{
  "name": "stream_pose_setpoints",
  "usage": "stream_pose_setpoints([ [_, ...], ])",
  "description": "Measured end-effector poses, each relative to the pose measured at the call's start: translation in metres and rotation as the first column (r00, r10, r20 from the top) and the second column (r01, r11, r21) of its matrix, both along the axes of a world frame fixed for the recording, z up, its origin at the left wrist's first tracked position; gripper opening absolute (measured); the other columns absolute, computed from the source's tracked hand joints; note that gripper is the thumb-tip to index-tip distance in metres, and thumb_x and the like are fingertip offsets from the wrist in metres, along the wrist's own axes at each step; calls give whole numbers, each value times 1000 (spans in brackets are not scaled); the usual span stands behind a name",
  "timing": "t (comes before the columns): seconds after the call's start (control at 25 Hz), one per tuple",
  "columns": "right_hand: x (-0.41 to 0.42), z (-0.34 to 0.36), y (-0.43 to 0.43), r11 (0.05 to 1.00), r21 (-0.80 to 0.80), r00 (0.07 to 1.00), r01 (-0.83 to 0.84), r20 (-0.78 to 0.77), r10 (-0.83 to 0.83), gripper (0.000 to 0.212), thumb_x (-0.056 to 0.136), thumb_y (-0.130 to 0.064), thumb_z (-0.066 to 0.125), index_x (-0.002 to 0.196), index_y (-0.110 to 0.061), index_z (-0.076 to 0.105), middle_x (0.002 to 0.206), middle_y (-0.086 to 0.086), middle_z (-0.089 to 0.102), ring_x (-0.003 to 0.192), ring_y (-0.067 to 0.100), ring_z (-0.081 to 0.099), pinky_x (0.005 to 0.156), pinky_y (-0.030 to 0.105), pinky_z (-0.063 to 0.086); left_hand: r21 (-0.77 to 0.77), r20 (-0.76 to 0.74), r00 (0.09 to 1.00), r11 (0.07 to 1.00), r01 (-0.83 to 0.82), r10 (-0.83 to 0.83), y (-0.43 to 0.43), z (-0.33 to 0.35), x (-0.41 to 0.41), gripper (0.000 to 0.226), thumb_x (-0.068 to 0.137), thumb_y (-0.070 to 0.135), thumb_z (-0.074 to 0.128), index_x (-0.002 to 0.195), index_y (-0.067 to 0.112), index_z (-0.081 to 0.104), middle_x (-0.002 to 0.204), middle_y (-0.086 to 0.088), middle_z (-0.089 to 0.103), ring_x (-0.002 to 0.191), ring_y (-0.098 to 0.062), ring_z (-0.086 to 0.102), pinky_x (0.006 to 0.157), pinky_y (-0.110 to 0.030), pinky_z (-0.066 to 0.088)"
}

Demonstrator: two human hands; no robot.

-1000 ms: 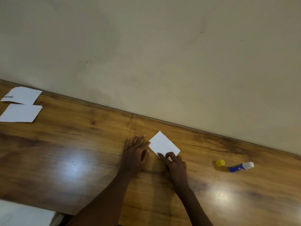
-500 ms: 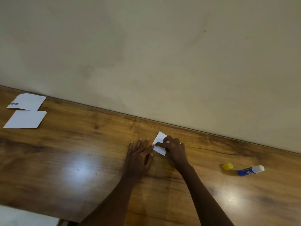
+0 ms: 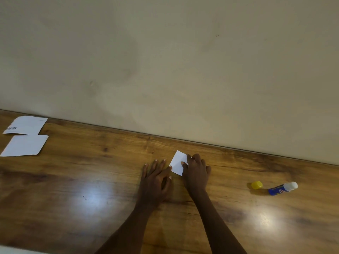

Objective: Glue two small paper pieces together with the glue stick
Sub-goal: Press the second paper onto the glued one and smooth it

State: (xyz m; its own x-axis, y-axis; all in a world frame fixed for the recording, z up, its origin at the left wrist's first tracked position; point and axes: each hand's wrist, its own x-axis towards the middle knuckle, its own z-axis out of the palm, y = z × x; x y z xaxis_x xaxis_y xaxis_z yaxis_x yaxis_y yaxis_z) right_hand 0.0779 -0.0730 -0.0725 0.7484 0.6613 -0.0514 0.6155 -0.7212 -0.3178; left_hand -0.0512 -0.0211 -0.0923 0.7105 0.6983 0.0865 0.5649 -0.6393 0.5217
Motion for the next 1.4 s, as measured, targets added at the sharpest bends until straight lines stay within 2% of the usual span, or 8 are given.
stream_pose_setpoints([
  [0.12,-11,-2,-8,1000,20,1000,-3,-19,4,41,91,-29,45,129,-16,41,138,3,43,123,25,39,98,44,26,-7,3,1000,1000,11,-11,0,1,0,47,90,38,34,135,25,37,151,1,27,143,-18,10,114,-37,-9],
  [0.36,7,4,-35,943,-145,954,-298,-90,287,47,93,-15,38,134,-36,30,150,-12,27,139,15,16,105,49,13,-5,11,1000,1000,24,-24,0,4,-1,55,86,43,31,137,24,32,152,-3,24,143,-20,11,113,-38,-8],
  [0.48,16,9,-39,926,-154,937,-344,-114,329,49,91,-11,42,133,-36,34,149,-9,30,139,16,18,106,48,10,11,-5,999,999,40,-40,1,5,-1,50,87,43,36,132,24,43,153,-4,19,143,-23,10,112,-38,-9],
  [0.64,-7,13,-16,918,-132,928,-373,-74,366,49,87,-26,51,133,-33,33,140,4,39,129,25,27,101,47,17,14,-19,999,999,46,-46,1,5,0,50,88,43,33,133,24,41,154,-1,12,143,-22,7,113,-39,-9],
  [0.92,7,9,-25,977,-127,985,-170,1,171,50,88,-16,44,131,-40,34,130,8,32,120,26,29,95,44,24,10,-10,1000,1000,29,-29,1,3,0,41,91,35,41,130,26,44,154,3,12,143,-18,6,114,-39,-6],
  [1.12,6,9,-24,998,-5,998,-57,31,57,42,89,-16,46,129,-28,42,127,6,42,118,22,36,93,40,27,17,-27,999,1000,26,-25,1,1,0,42,90,37,40,131,27,42,155,2,12,143,-18,4,113,-38,-8],
  [1.28,-16,-1,-25,974,-43,974,-222,-61,220,48,89,-23,47,134,-30,34,133,6,38,123,25,31,96,40,22,33,-36,998,998,46,-45,2,2,0,44,89,38,40,132,26,41,155,0,11,144,-20,6,113,-38,-8],
  [1.4,-12,-6,-33,984,-73,987,-160,-28,158,48,89,-31,45,135,-36,30,132,7,37,123,25,31,95,41,23,30,-26,999,999,39,-38,1,3,0,45,89,38,41,131,25,43,154,0,13,143,-20,8,113,-37,-8],
])
